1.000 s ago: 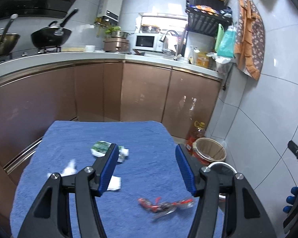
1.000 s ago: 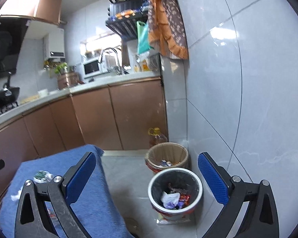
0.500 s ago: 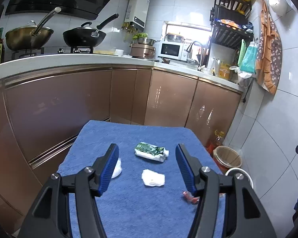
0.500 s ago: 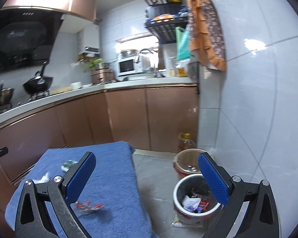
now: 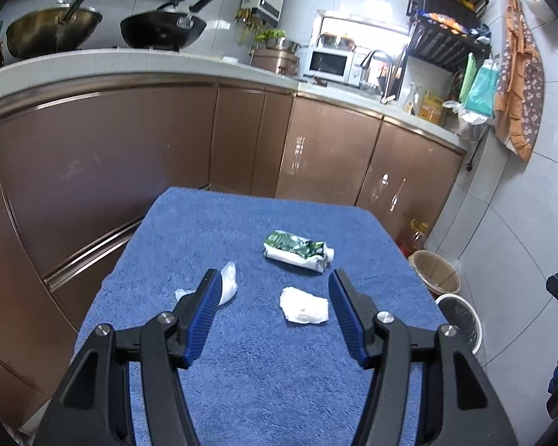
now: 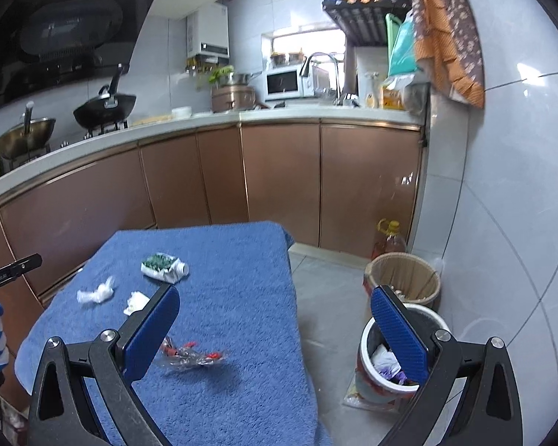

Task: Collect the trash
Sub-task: 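Move both tools back over the blue towel, then grasp the white tissue with the left tool while the right approaches the green pouch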

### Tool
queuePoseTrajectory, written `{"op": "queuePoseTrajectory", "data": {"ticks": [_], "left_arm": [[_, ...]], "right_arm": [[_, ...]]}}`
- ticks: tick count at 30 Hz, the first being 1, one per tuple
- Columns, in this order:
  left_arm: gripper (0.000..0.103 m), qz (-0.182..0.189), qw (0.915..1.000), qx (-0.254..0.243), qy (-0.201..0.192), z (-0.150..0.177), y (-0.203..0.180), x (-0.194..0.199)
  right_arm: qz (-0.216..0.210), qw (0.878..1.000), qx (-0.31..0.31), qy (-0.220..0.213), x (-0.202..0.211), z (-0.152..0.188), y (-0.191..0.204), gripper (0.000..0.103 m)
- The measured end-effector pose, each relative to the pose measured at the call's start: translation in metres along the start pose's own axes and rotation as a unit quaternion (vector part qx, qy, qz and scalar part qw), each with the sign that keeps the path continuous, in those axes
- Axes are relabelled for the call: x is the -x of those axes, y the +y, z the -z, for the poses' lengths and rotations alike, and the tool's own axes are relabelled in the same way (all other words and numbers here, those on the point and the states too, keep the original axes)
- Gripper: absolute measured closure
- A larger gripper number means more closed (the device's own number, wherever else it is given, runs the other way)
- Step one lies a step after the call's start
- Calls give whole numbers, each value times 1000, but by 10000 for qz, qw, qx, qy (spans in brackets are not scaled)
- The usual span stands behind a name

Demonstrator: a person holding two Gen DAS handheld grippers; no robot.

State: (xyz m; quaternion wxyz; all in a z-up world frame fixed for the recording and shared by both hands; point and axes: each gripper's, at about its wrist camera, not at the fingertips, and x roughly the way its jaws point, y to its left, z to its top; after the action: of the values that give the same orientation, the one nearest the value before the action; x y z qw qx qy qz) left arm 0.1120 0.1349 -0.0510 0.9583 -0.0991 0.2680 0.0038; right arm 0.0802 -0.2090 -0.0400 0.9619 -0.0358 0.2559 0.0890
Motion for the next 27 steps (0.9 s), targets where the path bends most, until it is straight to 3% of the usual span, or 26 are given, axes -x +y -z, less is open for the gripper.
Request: {"op": "queuePoseTrajectory", "data": {"ticks": [8, 17, 27], "left_arm": [[45, -63, 9990, -150, 418, 1, 12, -47], [45, 344, 9939, -468, 942, 14, -2, -106], [45, 832, 9766, -998, 1714, 38, -29, -175]], "right_arm": [[-393, 9971, 457, 473, -55, -6, 22, 0], [-891, 9861, 1081, 894, -125, -20, 58, 0], [-1614, 9701, 1217, 1346, -200, -34, 83, 0]]}}
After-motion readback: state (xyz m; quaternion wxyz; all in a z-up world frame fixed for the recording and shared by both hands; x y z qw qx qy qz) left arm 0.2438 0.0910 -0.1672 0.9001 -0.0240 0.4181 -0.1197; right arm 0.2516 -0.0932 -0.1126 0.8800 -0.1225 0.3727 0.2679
